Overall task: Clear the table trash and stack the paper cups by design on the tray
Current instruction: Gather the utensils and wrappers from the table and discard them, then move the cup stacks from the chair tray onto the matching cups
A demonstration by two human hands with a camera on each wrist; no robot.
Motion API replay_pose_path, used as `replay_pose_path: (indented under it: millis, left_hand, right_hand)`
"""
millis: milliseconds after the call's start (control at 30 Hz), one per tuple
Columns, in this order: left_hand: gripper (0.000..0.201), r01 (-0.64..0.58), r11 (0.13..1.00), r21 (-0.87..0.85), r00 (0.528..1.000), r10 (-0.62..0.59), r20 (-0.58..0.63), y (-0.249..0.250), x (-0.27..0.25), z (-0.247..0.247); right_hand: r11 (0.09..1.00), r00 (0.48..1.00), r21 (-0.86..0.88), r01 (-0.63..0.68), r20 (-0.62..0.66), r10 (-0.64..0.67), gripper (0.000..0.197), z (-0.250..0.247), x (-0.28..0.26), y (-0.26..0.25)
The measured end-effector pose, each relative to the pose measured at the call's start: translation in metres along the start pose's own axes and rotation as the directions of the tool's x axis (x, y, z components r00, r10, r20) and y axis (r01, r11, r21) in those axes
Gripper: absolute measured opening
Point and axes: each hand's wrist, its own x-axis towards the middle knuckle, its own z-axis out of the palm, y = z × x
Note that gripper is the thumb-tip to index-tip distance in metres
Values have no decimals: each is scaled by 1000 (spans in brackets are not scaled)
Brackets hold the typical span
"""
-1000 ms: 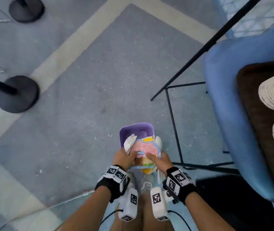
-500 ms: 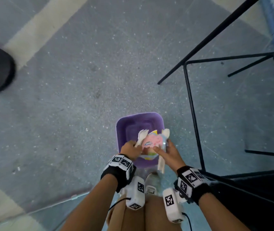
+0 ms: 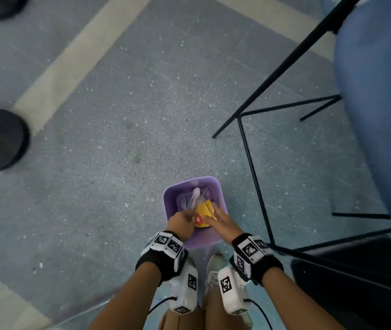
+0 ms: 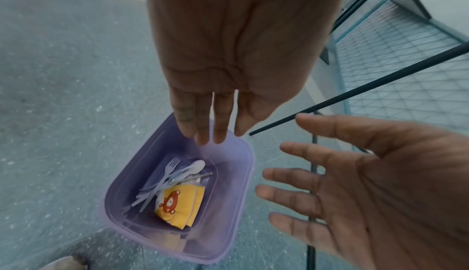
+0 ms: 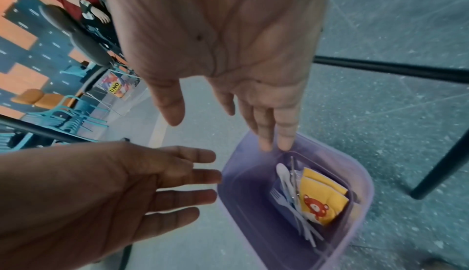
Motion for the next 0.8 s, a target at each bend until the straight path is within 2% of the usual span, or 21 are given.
replay_pose_path:
  millis: [100,167,300,400,467,500,567,633,667,767,800]
  left_hand:
    - [35,-42,997,71,999,43,-3,39,-50,-27]
    - [33,-66,992,109,998,65,8,67,-87,-45]
    - [24,-206,941,267,978,190,86,125,-160,-74]
    - [25,-309,908,284,951,296,88,171,-214,-86]
    - [28,-380,890,253,925,361,120,199,-244,-88]
    - [25,-411,861,298,912,382,152,212,-258,-86]
    - [41,-472,788,395,881,432,191,238,-283,-80]
    - [52,-562,716,415,826,512,236,259,-303,-71]
    - [50,-597,681,423,800,544,252,267,-310,-64]
    - [25,-647,628,432,759,587,283,290,-330,-41]
    - [24,-662,619,423,746,598,294,295,-334,-33]
  right_hand:
    - [993,999,-110,47,13,-46,41,-5,-53,-45]
    - [981,998,-182,67,26,-63,39,-9,-97,-71]
    - [953,989,-265,146,15,-147,38,-21,-190,-112]
    - [981,987,-114,157,-12,-159,35,-44,-250,-129]
    - [982,984,-77,171,-42,-175,21,-65,-292,-140]
    - [979,980,-80,186,-55,-190,14,-76,-312,-143]
    - [973,973,-87,213,-75,-219,17,-98,-345,-144]
    - [975,962,-22,223,-154,-224,30,-120,-370,-137]
    - [973,956,28,229,-195,-219,32,-131,-381,-131]
    - [959,949,172,224,-263,-174,28,-160,-413,-110]
    - [952,952,224,210,-267,-147,31,-170,-421,-101]
